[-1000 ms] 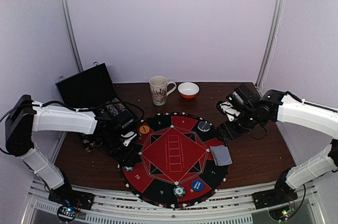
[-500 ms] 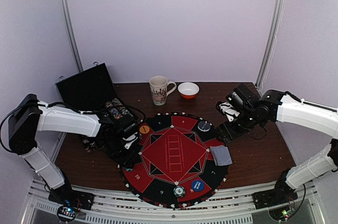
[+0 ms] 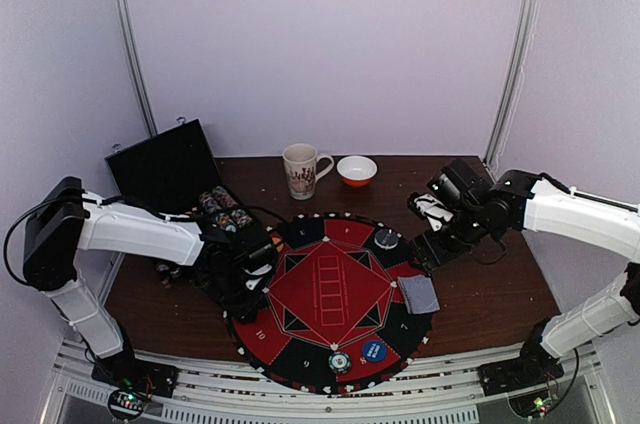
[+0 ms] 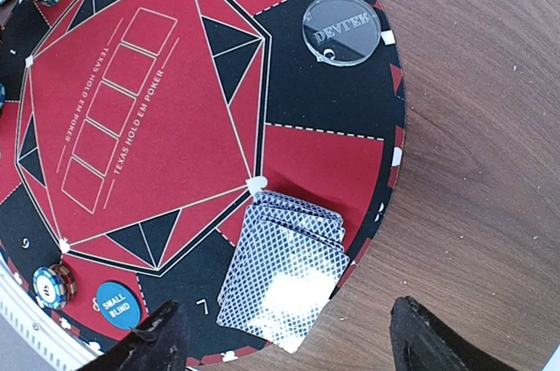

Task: Distribute texas hold em gaming equipment
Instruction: Pick up the poker chip from position 10, then place the poker chip in the poker chips pile, then place the face-down deck piles on the poker table mat, then pick up the face-down deck piles from the poker table mat.

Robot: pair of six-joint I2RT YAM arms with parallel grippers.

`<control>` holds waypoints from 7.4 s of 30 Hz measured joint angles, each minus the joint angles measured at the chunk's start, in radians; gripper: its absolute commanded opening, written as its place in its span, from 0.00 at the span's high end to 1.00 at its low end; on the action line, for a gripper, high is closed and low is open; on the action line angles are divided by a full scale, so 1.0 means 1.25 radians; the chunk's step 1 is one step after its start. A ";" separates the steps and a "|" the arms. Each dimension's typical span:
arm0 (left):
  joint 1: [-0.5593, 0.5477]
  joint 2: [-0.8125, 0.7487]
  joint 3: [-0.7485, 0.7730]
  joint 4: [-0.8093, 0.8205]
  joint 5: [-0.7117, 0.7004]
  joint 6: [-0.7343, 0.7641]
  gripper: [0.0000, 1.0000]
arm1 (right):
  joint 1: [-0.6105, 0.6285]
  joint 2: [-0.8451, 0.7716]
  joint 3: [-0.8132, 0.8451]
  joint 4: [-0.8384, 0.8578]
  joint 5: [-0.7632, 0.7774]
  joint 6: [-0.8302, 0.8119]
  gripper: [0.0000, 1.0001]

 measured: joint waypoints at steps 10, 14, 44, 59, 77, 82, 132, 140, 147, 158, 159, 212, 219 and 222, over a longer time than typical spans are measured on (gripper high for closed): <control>-0.018 0.018 0.025 -0.021 -0.007 0.014 0.81 | 0.000 0.000 0.000 0.000 -0.004 -0.001 0.19; -0.020 0.018 0.025 -0.022 -0.007 0.015 0.85 | 0.000 0.000 0.000 0.000 -0.005 -0.001 0.19; -0.274 0.068 0.255 0.002 0.147 0.186 0.93 | 0.000 -0.001 0.000 0.001 -0.008 0.000 0.19; -0.344 0.269 0.476 -0.114 0.141 0.313 0.91 | 0.000 -0.058 -0.025 0.024 -0.007 0.002 0.18; -0.348 0.291 0.500 -0.139 0.136 0.339 0.61 | 0.000 -0.066 -0.040 0.025 -0.006 0.002 0.18; -0.348 0.291 0.500 -0.139 0.136 0.347 0.44 | 0.000 -0.066 -0.040 0.025 -0.005 0.002 0.18; 0.053 0.002 0.416 -0.021 0.031 0.371 0.10 | 0.040 0.264 -0.092 0.073 -0.009 0.193 0.24; 0.067 0.002 0.410 -0.020 0.032 0.385 0.09 | 0.060 0.279 -0.057 0.057 0.005 0.185 0.52; 0.092 -0.013 0.376 -0.010 0.039 0.386 0.09 | 0.075 0.301 -0.012 0.027 0.006 0.131 0.58; 0.277 -0.173 0.242 0.031 0.084 0.323 0.09 | 0.249 0.544 0.315 -0.031 -0.026 -0.096 0.60; 0.291 -0.186 0.233 0.037 0.086 0.316 0.09 | 0.269 0.564 0.342 -0.038 -0.028 -0.116 0.60; -0.112 0.128 0.316 -0.004 0.159 0.789 0.02 | 0.023 0.046 -0.042 0.237 -0.130 -0.106 0.00; -0.114 0.136 0.316 -0.003 0.160 0.795 0.02 | 0.019 0.046 -0.052 0.248 -0.138 -0.106 0.00; -0.114 0.148 0.316 0.002 0.174 0.794 0.02 | 0.017 0.046 -0.052 0.253 -0.139 -0.106 0.00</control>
